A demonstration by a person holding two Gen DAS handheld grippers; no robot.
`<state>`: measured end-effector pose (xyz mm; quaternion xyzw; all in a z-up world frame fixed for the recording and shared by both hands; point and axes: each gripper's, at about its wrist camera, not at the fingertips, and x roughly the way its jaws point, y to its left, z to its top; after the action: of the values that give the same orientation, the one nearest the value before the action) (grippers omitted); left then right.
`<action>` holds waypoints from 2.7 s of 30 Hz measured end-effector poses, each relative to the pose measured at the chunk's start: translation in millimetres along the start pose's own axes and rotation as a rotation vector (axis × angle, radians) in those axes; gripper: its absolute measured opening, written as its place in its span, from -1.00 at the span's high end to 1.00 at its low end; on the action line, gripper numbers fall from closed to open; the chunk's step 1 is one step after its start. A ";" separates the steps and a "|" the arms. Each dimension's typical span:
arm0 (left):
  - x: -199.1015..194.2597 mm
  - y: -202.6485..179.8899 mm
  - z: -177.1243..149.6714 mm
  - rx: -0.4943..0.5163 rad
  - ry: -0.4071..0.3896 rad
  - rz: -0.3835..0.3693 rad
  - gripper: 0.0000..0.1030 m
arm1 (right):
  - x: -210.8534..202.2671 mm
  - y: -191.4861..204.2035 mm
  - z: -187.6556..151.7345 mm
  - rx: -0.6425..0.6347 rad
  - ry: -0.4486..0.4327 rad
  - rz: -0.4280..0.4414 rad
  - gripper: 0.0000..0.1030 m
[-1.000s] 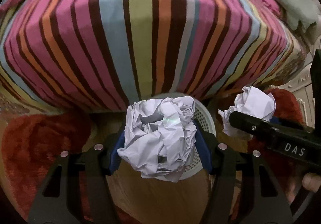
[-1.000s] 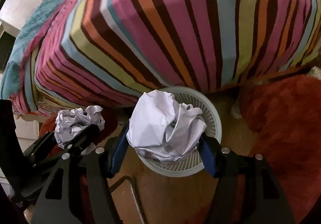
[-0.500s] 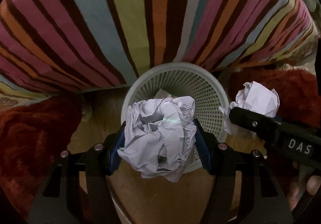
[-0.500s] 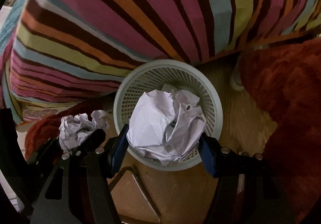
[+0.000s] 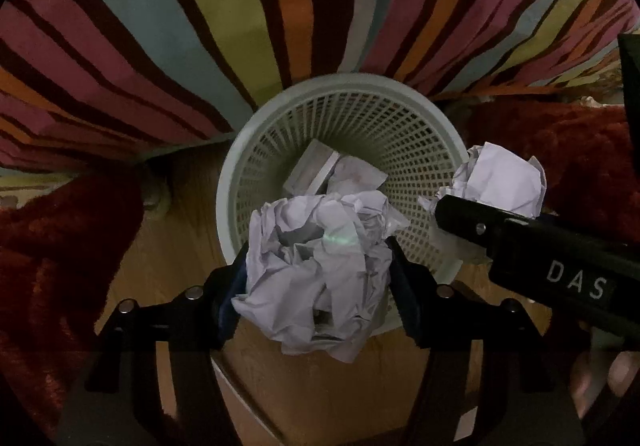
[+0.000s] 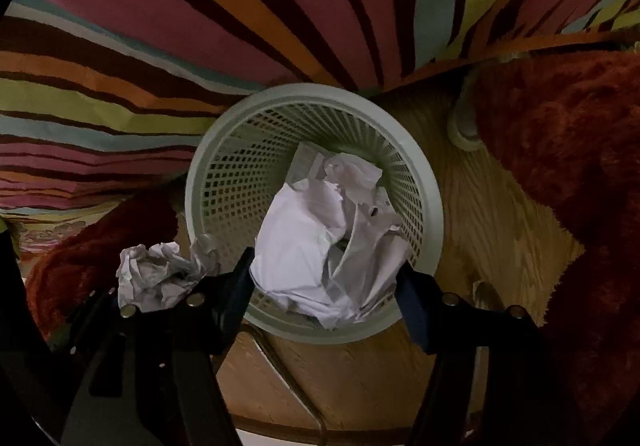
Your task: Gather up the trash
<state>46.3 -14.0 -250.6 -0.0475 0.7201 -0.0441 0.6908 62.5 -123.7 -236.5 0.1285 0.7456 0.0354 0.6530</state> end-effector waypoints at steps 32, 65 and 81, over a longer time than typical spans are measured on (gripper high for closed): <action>-73.3 31.0 -1.4 -0.117 -0.238 0.044 -0.67 | -98.7 26.3 -9.4 -0.195 -0.364 -0.076 -0.85; -279.2 19.7 -20.2 -0.065 -0.781 0.152 -0.67 | -271.0 77.0 -64.7 -0.370 -0.914 -0.051 -0.85; -313.6 19.2 -20.1 -0.088 -0.862 0.121 -0.67 | -301.5 80.1 -68.8 -0.379 -1.048 -0.057 -0.86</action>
<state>38.9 45.6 58.4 -0.0488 0.3687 0.0511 0.9269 41.0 -110.3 81.9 -0.0108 0.3050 0.0827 0.9487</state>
